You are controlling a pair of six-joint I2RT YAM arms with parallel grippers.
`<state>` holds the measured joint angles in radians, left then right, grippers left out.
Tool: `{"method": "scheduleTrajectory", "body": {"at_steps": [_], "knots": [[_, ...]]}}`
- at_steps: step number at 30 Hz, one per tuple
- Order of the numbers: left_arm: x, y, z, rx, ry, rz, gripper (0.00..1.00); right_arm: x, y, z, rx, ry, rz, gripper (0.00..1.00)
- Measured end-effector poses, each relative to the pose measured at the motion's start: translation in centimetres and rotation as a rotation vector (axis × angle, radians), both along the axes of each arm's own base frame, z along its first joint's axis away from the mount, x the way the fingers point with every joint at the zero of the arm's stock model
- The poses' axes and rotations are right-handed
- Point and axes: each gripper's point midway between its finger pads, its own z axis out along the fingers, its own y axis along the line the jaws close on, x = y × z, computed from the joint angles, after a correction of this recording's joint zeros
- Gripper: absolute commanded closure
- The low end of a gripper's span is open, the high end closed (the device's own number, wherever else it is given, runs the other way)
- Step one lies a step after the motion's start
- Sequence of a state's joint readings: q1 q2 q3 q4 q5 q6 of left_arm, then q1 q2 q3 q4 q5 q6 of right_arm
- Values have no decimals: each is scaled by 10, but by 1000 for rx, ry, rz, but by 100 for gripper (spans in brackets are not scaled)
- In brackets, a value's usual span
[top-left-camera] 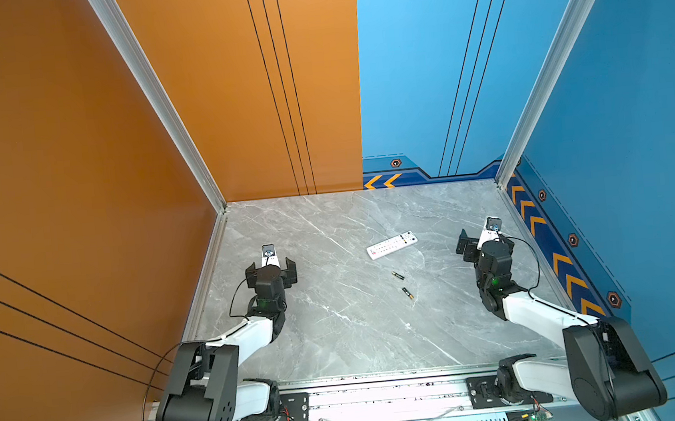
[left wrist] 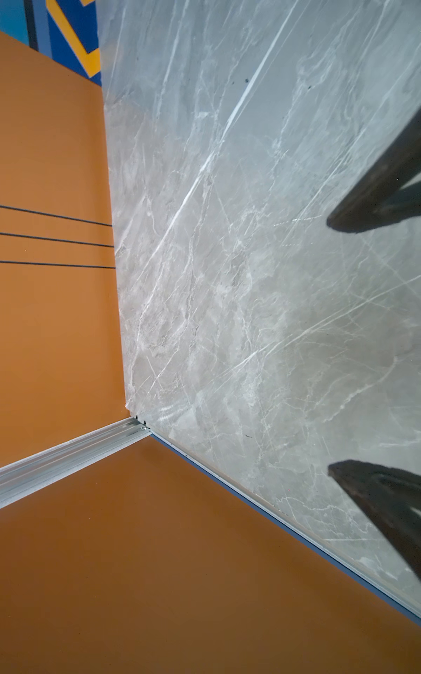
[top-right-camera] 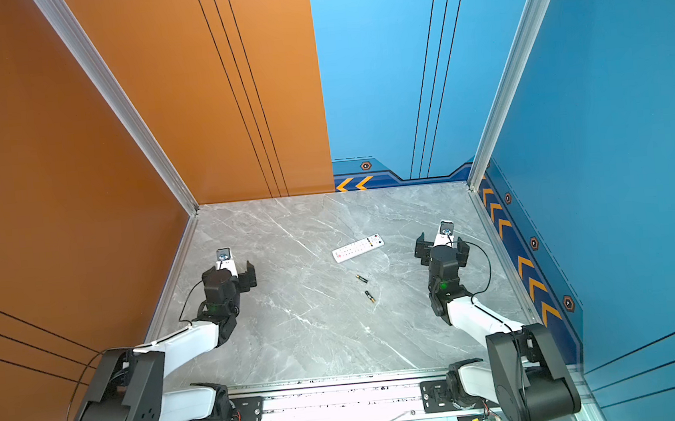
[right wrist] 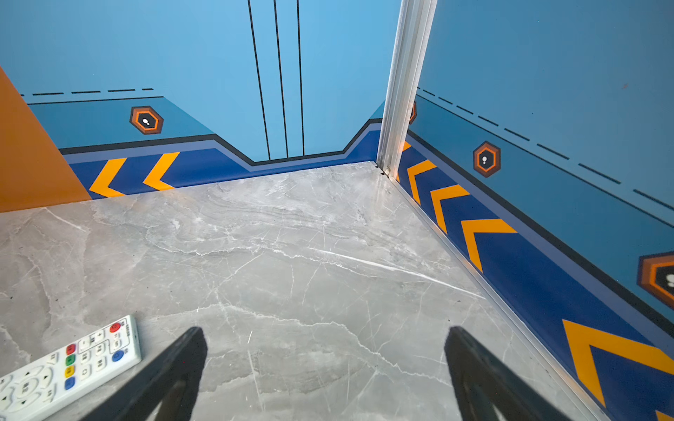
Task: Load the batteries into the remote control
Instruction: 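Reach the left gripper over the white remote while the right gripper moves toward it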
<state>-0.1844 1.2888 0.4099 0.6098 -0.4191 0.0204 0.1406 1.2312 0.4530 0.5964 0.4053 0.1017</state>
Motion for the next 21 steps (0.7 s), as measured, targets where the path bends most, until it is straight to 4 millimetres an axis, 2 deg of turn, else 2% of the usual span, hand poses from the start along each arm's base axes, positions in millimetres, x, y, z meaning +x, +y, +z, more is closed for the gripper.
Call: {"method": "scheduleTrajectory", "body": {"at_steps": [8,10,12,17,21], "knots": [[13,-34,53,-54,78,-21,2,0,11,16,90,85,26,0],[19,-51,60,-80,116,-79,2,0,18,16,109,114,54,0],[25,-72,60,-104,170,-154,2,-1,26,14,125,147,86,0],[46,-145,49,-153,357,-394,2,-3,53,7,147,228,178,0],[57,-199,35,-135,476,-559,2,-1,67,-1,168,288,232,0]]}}
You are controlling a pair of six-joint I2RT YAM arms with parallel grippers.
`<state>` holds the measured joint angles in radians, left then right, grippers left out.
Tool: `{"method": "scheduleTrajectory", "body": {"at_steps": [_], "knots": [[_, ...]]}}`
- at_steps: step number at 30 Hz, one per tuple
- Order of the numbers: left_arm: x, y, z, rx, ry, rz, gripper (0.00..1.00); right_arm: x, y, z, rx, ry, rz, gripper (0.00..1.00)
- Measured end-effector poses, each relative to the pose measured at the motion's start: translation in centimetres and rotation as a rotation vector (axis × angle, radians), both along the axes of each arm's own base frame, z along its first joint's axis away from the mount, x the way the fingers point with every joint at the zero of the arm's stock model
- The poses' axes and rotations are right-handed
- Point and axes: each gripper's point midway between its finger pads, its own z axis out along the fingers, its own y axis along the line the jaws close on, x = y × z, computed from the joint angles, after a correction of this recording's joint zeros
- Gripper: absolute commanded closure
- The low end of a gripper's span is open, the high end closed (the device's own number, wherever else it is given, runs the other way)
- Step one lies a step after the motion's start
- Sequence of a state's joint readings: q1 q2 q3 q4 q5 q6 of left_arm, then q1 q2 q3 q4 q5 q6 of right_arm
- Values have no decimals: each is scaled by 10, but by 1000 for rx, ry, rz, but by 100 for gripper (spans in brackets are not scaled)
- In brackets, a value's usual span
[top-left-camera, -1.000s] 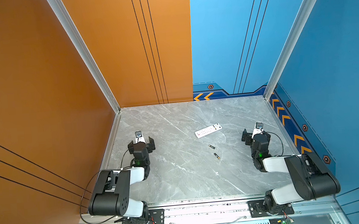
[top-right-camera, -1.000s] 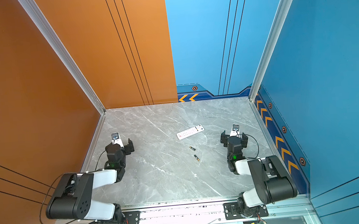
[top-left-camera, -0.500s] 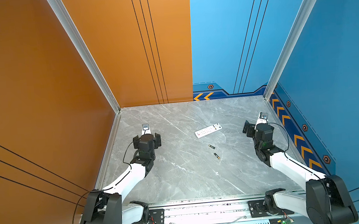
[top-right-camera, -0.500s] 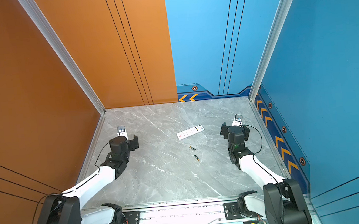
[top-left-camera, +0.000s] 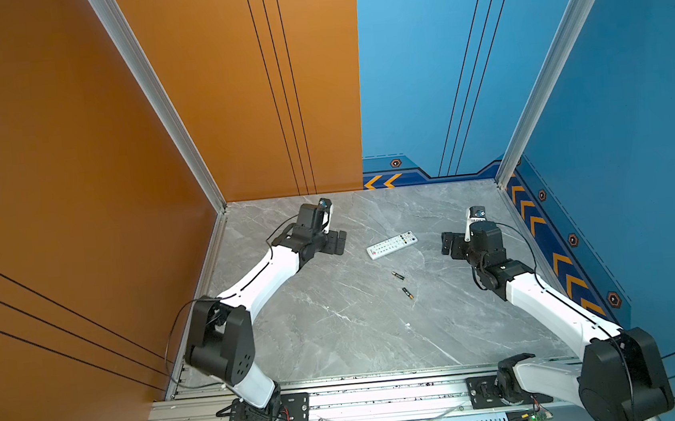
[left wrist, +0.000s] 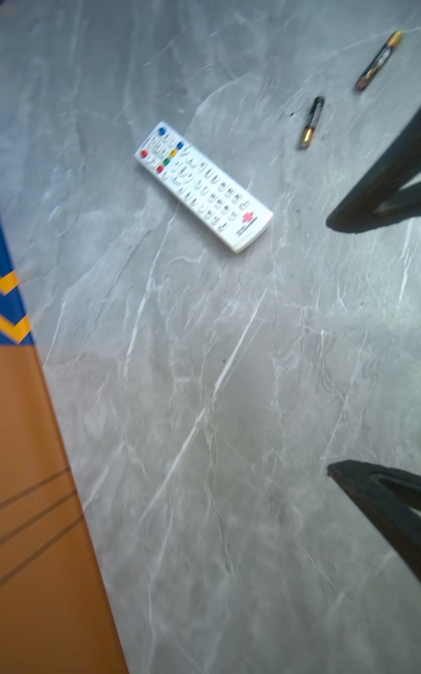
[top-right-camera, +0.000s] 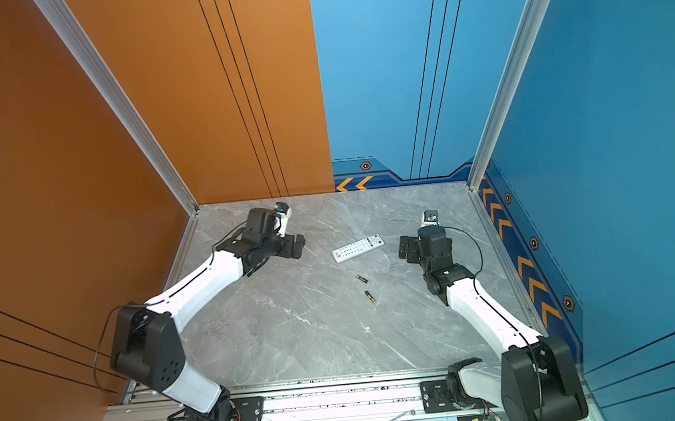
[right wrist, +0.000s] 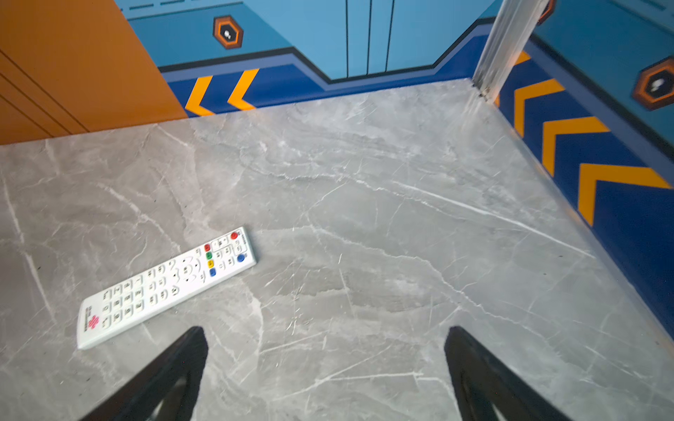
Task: Load the batteries into the remote control
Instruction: 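Reach the left gripper over the white remote while the right gripper moves toward it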
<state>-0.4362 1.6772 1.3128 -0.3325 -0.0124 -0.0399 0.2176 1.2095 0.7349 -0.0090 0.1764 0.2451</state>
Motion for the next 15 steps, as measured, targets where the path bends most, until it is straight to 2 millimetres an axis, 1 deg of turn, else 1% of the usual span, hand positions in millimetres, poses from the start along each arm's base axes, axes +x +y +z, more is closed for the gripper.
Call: {"method": "scheduleTrajectory", "body": {"at_steps": [3,7,11,15], "knots": [[3,-39,-20,27,73,-128,2,-1,12,-7,16,43,49,0],[8,-78,-50,57,156,-259,2,-3,23,-12,33,82,96,0],[9,-104,-76,79,223,-360,2,-5,29,-16,44,102,121,0],[15,-121,-89,98,245,-426,2,-4,32,-23,48,124,134,0]]}}
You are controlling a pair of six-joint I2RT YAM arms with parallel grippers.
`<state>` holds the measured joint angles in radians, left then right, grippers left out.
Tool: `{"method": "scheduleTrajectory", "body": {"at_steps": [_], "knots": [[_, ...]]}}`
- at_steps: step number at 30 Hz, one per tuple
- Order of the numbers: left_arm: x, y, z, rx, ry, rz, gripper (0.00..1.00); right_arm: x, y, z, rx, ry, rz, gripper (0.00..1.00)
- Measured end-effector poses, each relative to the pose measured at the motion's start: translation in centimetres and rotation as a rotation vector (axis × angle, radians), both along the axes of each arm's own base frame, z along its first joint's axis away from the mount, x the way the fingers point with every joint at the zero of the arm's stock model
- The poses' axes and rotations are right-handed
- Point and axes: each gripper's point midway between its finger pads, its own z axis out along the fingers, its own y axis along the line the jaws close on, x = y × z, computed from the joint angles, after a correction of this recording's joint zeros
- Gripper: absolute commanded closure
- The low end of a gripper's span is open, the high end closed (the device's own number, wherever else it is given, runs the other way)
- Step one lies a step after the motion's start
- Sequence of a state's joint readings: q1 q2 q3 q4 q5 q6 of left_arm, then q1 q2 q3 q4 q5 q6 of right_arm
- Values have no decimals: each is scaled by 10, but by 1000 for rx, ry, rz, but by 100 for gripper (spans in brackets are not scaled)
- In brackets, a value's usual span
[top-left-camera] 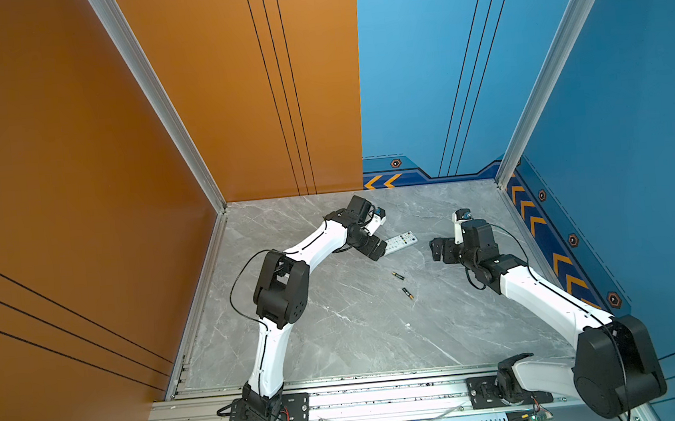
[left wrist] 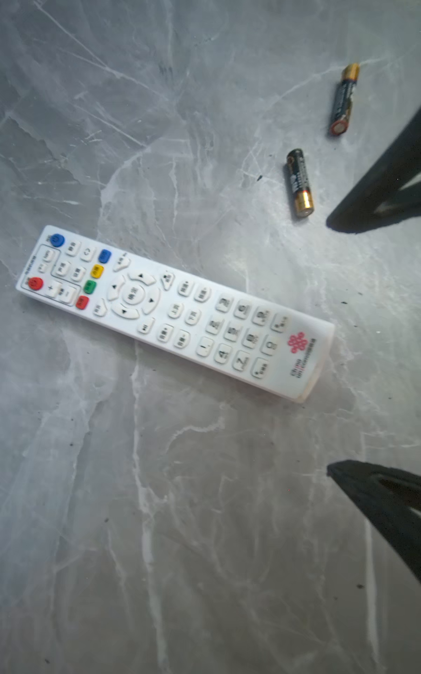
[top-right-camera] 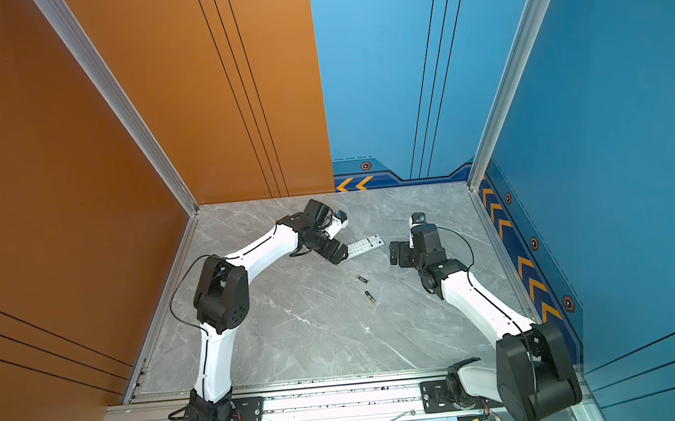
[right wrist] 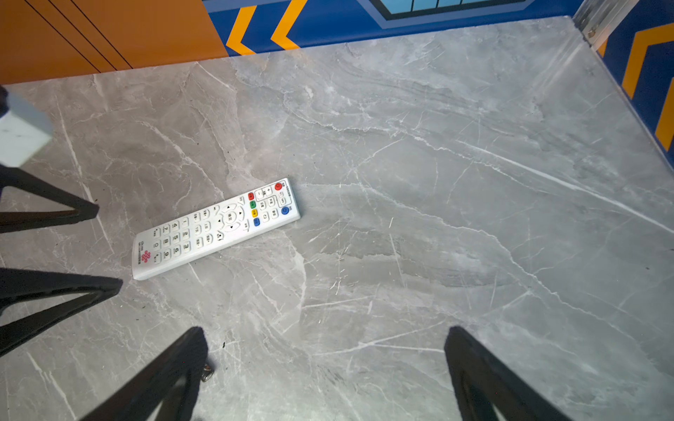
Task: Load the batteries into the remote control
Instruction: 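Reach the left gripper over the white remote while the right gripper moves toward it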
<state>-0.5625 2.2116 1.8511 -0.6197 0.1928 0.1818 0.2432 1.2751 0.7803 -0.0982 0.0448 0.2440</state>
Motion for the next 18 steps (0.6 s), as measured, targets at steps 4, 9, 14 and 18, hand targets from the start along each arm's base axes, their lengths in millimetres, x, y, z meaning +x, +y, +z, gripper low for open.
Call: {"method": "scheduleTrajectory", "body": {"at_steps": [4,9,14,18], "knots": [[7,-9,-9,20,4,-39,2,1,4,-11,6,34,17,0],[16,-14,-21,43,6,-65,2,1,7,-13,11,40,30,0],[19,-16,-37,68,19,-81,2,3,8,-9,17,36,40,0],[22,-16,-45,83,24,-81,2,3,6,-9,20,38,40,0]]}}
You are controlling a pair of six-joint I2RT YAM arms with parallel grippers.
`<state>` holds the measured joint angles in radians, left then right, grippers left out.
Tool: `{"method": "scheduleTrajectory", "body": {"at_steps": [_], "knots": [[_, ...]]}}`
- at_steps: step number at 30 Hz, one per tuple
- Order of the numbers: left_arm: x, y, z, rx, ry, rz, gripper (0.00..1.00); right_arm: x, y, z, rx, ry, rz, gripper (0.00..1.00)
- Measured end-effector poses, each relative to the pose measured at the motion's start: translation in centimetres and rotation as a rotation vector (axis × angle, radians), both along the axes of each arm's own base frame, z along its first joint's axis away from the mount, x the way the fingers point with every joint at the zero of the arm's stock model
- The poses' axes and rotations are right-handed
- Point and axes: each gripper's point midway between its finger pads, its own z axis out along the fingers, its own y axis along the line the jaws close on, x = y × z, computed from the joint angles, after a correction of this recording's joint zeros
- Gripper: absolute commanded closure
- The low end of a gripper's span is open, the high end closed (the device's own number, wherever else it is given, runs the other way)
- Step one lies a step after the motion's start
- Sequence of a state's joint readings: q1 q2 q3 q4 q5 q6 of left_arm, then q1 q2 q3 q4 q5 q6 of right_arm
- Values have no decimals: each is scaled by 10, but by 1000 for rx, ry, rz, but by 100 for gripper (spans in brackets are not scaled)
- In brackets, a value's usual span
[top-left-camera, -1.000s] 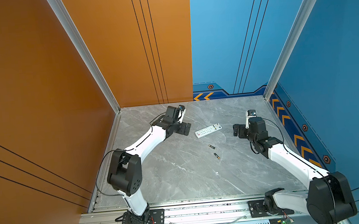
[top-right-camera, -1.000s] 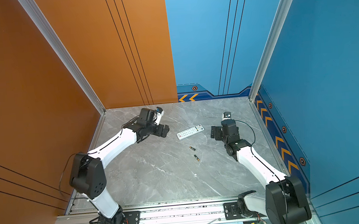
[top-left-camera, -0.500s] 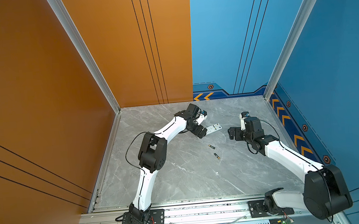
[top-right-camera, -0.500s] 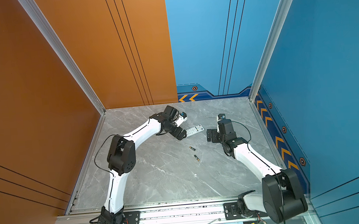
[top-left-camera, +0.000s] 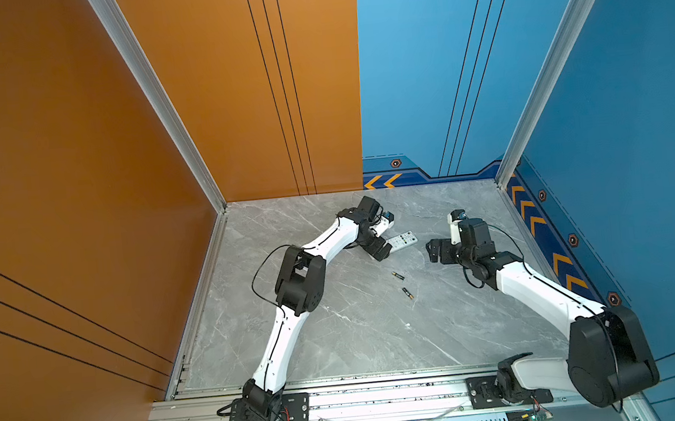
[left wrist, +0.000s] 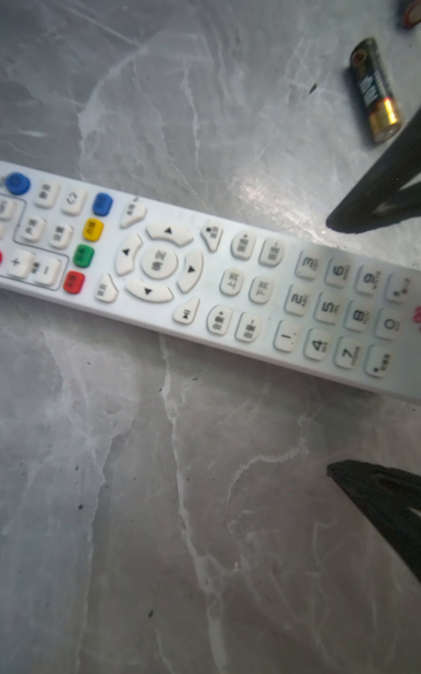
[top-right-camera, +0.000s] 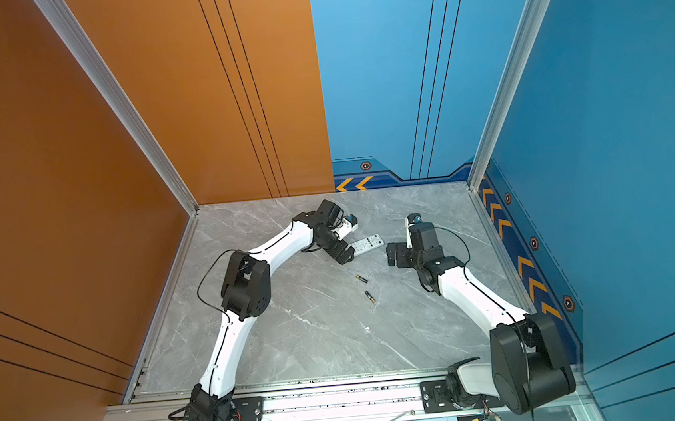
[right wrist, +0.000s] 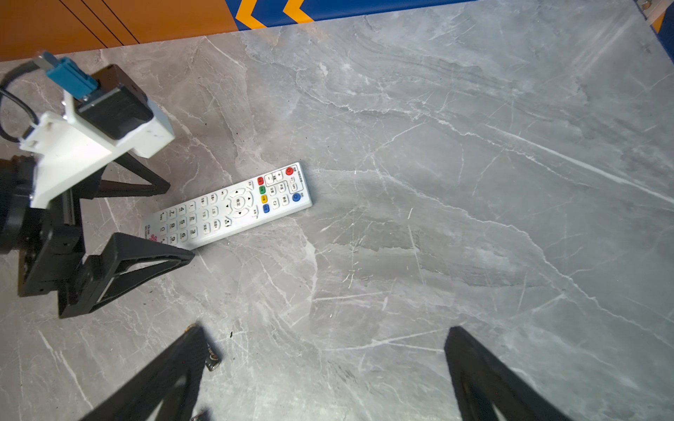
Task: Load the batteries into the remote control
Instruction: 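Reach the left gripper over the white remote while the right gripper moves toward it, then lower the left gripper and align it over the remote's button end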
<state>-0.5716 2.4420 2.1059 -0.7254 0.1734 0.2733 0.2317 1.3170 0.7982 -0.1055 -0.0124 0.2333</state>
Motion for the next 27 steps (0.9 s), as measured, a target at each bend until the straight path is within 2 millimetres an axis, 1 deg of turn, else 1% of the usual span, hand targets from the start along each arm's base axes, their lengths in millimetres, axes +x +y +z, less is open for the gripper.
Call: {"method": "scheduleTrajectory", "body": {"at_steps": [3,5,10,12,13,16,22,24,27], "knots": [[3,-2,-2,15,-15,-1,1,0,-3,0,7,2,-3,0],[4,-4,-3,27,-25,-8,5,1,-4,0,9,3,-6,0],[1,-9,-8,46,-34,-25,9,1,-6,0,12,3,-11,0],[1,-11,-8,50,-40,-29,13,1,-8,0,11,3,-14,0],[1,-11,-8,51,-43,-29,18,2,-8,0,11,3,-16,0],[2,-11,-8,52,-44,-31,26,2,-8,0,12,3,-16,0],[1,-12,-8,59,-51,-37,52,2,-9,0,14,4,-18,0],[1,-12,-8,63,-53,-34,58,2,-9,0,15,4,-18,0],[1,-12,-8,60,-52,-30,63,1,-8,0,23,5,-9,0]]}}
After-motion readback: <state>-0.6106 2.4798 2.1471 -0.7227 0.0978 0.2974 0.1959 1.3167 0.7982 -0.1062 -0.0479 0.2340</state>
